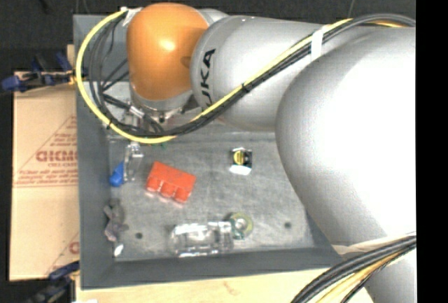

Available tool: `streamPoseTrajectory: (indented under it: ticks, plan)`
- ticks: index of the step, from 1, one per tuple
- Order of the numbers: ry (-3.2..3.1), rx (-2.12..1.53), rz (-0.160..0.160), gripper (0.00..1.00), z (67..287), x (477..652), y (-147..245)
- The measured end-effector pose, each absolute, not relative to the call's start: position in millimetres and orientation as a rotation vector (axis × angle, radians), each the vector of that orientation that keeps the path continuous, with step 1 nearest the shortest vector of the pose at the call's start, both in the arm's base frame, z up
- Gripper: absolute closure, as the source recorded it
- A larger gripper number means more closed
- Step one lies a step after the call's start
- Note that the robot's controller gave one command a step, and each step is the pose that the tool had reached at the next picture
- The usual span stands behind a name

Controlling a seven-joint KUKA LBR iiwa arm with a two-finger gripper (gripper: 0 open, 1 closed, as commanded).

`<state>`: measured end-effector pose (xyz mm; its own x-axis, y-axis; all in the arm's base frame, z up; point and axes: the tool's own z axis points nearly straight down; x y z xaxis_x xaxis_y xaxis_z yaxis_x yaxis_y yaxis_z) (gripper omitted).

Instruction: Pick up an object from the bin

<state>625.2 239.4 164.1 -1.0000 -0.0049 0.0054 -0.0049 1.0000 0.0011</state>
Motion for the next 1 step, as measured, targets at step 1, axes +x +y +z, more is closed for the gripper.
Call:
streamPoseTrajectory:
  ticks: [1]
  plan:
    - [-3.144,-0.19,-0.009,0.0,72.1,599.9,172.5]
